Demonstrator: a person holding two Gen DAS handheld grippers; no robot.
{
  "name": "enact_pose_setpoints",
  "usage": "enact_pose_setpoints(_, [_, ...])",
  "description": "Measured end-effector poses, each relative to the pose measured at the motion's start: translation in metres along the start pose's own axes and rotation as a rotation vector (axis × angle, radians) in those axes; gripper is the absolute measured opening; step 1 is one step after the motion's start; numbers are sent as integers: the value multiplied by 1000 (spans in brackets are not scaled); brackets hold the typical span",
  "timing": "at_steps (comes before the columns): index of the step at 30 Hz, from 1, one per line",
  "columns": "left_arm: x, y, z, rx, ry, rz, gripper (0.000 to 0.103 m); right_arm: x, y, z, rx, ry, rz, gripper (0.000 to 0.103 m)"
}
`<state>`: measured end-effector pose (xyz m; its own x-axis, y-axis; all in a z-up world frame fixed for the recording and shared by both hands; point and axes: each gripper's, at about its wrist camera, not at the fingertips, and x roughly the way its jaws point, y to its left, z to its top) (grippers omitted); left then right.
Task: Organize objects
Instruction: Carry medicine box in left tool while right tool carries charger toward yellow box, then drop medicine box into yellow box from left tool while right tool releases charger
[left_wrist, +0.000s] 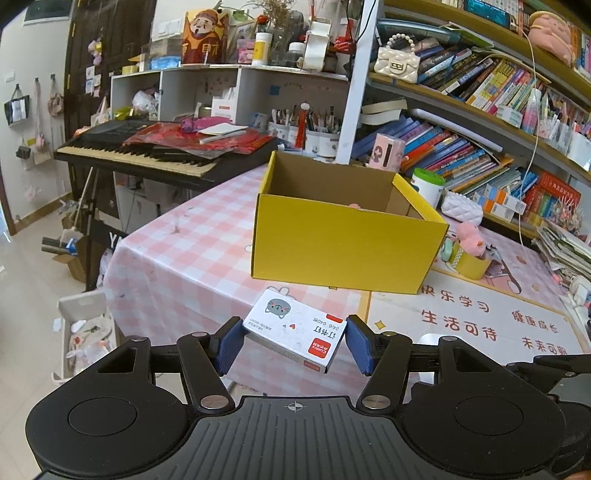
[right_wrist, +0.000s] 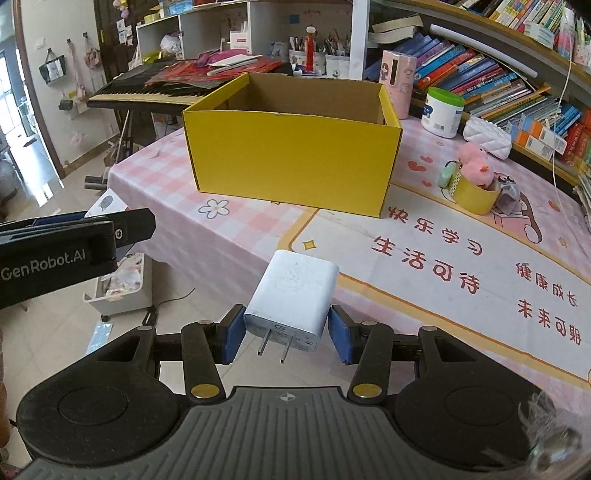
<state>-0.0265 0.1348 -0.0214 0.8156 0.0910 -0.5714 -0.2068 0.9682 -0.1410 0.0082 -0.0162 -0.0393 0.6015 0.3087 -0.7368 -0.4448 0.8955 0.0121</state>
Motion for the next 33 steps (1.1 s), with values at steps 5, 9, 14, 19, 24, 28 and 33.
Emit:
enact_pose_setpoints(5, [1, 4, 3, -12, -5, 1, 59, 1, 3, 2, -7, 2, 3, 46])
enact_pose_setpoints(9, [4, 4, 9, -13, -22, -6, 59, 3, 4, 9, -17, -13, 6, 46])
enact_pose_setpoints(14, [9, 0, 27, -8, -64, -15, 59, 3, 1, 26, -19, -66, 2, 46])
enact_pose_setpoints(19, [19, -4, 52, 7, -118, -17, 59, 6, -4, 51, -24, -129, 1, 46])
enact_pose_setpoints(24, [33, -11, 75, 18, -171, -10, 59, 13, -14, 85, -34, -194, 2, 46])
enact_pose_setpoints(28, [48, -16, 93, 18, -194, -4, 59, 24, -24, 115, -46, -243, 1, 46])
enact_pose_setpoints(33, [74, -26, 111, 24, -204, 8, 59, 45, -36, 142, -64, -262, 4, 46])
